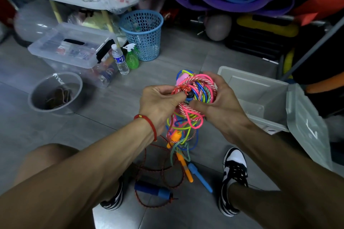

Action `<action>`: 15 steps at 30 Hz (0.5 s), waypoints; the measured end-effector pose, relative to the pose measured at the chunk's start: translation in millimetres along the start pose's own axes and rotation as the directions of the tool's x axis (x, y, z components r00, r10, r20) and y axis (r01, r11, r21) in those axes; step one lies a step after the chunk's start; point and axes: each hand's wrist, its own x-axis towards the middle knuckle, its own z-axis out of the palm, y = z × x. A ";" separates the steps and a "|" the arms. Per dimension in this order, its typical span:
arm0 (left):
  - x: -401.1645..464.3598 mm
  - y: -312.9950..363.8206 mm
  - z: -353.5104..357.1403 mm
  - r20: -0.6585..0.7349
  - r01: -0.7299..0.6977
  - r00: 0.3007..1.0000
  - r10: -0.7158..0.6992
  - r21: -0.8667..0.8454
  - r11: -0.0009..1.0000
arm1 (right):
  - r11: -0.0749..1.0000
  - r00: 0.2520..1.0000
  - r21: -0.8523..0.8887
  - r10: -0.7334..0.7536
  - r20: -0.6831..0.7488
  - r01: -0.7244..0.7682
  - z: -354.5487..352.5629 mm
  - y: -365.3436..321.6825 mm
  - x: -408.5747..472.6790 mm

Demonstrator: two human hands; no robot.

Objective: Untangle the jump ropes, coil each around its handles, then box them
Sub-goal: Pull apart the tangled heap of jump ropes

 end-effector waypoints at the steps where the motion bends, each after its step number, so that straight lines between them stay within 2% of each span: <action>1: 1.1 -0.3 -0.3 -0.002 -0.002 1.000 0.002 -0.003 1.000 | 1.000 1.000 0.026 0.008 0.002 -0.008 -1.0 0.2 -0.2; 11: 9.0 -2.1 -1.5 -0.021 -0.087 0.996 0.089 0.082 0.993 | 0.998 0.999 0.065 -0.029 0.044 0.026 -6.9 -3.4 6.2; 15: 11.2 -6.8 -3.5 0.069 -0.160 0.986 0.150 0.169 0.973 | 0.995 0.999 0.089 -0.037 0.010 0.036 -4.3 -3.3 5.5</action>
